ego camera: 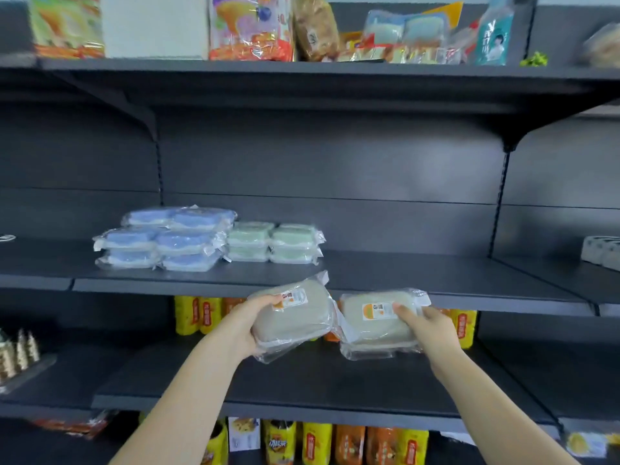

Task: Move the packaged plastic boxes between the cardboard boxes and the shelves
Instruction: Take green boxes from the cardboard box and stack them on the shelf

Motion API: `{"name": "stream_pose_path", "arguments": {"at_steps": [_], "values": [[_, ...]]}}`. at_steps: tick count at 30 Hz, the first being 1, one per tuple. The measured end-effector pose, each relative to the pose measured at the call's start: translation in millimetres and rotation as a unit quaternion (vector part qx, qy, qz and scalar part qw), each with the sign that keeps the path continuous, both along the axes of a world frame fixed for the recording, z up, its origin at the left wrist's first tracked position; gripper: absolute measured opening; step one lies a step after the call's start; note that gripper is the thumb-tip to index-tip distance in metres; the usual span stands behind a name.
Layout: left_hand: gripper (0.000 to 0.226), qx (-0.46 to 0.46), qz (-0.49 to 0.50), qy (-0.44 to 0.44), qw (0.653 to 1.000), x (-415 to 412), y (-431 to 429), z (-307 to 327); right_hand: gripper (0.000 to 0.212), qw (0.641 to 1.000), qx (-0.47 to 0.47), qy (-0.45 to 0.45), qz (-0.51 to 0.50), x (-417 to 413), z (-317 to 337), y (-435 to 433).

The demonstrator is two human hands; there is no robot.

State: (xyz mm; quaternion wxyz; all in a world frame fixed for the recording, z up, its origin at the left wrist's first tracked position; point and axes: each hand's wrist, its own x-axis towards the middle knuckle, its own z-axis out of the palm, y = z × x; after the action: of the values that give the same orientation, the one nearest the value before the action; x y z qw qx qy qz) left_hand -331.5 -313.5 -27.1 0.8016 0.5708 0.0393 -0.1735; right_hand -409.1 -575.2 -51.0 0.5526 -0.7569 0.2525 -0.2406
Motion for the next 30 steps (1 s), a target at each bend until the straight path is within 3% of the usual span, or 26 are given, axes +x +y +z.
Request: {"name": "stream_pose_path", "arguments": {"at_steps": [4, 10, 14, 18, 20, 25, 30], "values": [[0.040, 0.015, -0.010, -0.007, 1.000, 38.5, -10.7, 11.3, 0.071, 1.000, -0.020, -0.009, -0.001, 40.1, 10.3, -14.3], [0.033, 0.030, 0.005, -0.069, 0.997, 105.3, -57.3, 29.2, 0.058, 0.999, -0.038, -0.013, -0.028, 96.7, 35.4, -56.3], [0.052, 0.050, 0.029, -0.111, 0.992, 153.9, -90.0, 40.5, 0.055, 0.998, -0.054, -0.001, -0.031, 147.0, 43.3, -95.6], [0.038, 0.084, 0.048, -0.159, 0.982, 195.2, -127.5, 51.1, 0.049, 0.997, -0.070, -0.003, -0.042, 189.7, 48.2, -132.2], [0.043, 0.084, 0.048, -0.171, 0.981, 216.1, -152.2, 56.2, 0.049, 0.996, -0.070, -0.007, -0.046, 207.9, 48.8, -149.3], [0.066, 0.209, 0.077, -0.215, 0.951, 263.3, -215.9, 52.6, 0.049, 0.994, -0.081, 0.010, -0.069, 250.0, 41.4, -186.0], [0.056, 0.385, 0.037, -0.247, 0.888, 301.9, -247.2, 34.8, 0.053, 0.990, -0.101, 0.054, -0.086, 276.9, 27.4, -217.2]]}}
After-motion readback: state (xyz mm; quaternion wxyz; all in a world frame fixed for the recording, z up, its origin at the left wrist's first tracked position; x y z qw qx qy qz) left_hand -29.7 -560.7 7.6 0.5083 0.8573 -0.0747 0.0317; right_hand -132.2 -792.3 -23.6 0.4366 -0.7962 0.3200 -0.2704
